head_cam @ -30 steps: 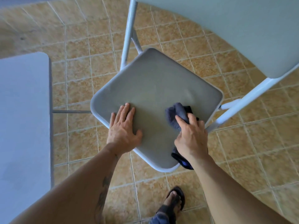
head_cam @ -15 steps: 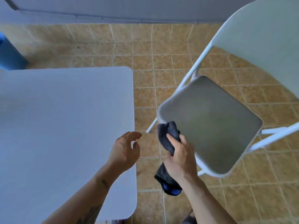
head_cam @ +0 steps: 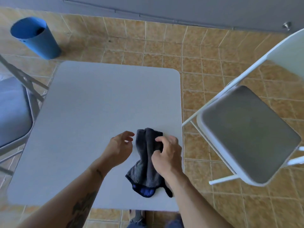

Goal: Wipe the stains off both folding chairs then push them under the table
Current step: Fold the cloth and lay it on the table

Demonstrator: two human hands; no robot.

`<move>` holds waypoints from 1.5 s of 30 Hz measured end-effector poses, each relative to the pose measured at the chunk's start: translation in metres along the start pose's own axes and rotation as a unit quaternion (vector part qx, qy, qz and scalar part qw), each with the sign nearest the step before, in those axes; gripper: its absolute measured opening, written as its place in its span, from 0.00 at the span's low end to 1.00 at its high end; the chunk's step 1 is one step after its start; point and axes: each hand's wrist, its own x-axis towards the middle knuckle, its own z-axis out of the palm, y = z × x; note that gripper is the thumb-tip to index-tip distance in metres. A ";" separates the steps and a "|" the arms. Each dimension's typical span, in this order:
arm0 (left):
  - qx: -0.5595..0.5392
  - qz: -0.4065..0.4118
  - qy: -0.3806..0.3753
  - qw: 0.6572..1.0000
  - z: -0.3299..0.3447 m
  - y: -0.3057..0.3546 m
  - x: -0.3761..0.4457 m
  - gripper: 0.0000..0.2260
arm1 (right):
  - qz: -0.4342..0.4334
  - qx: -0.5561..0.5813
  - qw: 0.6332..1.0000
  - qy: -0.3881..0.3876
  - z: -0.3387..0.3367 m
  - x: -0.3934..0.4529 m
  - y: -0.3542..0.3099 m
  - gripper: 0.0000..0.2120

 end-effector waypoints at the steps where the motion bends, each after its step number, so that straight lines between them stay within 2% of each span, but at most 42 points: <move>1: 0.001 0.002 -0.005 1.000 0.002 -0.001 0.002 0.18 | 0.006 -0.002 1.000 0.007 -0.002 0.006 0.003 0.22; 7: 0.042 -0.007 -0.016 0.999 0.018 0.012 0.021 0.22 | 0.026 -0.009 0.997 -0.071 -0.007 0.047 0.008 0.28; 10: 0.057 -0.032 -0.008 0.998 0.024 0.021 0.028 0.13 | 0.058 0.006 0.991 -0.121 -0.002 0.051 0.006 0.31; 13: 0.054 -0.044 -0.020 0.997 0.026 0.028 0.027 0.09 | 0.076 0.029 0.987 -0.139 0.002 0.048 0.007 0.23; 18: 0.041 -0.018 -0.031 0.998 0.017 0.023 0.018 0.12 | 0.068 0.028 0.989 -0.130 -0.003 0.044 0.012 0.12; 22: 0.047 0.005 -0.033 0.998 0.002 0.011 0.007 0.12 | 0.067 0.003 0.974 -0.216 -0.015 0.046 0.005 0.15; 25: 0.038 0.008 -0.031 0.999 -0.013 -0.002 0.005 0.10 | 0.055 -0.025 0.970 -0.234 -0.026 0.054 0.001 0.18; 28: -0.017 0.002 -0.018 1.000 -0.020 -0.006 0.007 0.09 | 0.030 -0.052 0.973 -0.221 -0.037 0.061 -0.005 0.19; 32: -0.019 -0.019 0.037 0.999 -0.004 0.000 0.006 0.13 | 0.009 -0.056 0.989 -0.139 -0.030 0.058 -0.011 0.18; 34: 0.017 -0.063 0.017 0.998 0.005 -0.001 0.001 0.22 | 0.023 -0.093 0.990 -0.100 -0.019 0.052 -0.002 0.19; 36: 0.098 -0.091 -0.011 0.991 0.012 -0.004 -0.006 0.30 | 0.051 -0.109 0.989 -0.089 -0.009 0.043 0.010 0.20; 38: 0.161 -0.092 -0.022 0.982 0.018 -0.006 -0.012 0.31 | 0.054 -0.086 0.992 -0.075 0.000 0.035 0.019 0.20; 42: 0.141 -0.073 -0.029 0.987 0.020 -0.014 -0.015 0.36 | 0.026 -0.091 0.995 -0.035 0.010 0.020 0.024 0.21; 45: 0.187 -0.028 -0.001 0.982 0.018 -0.018 -0.025 0.36 | 0.019 -0.113 0.993 -0.008 0.009 0.010 0.025 0.23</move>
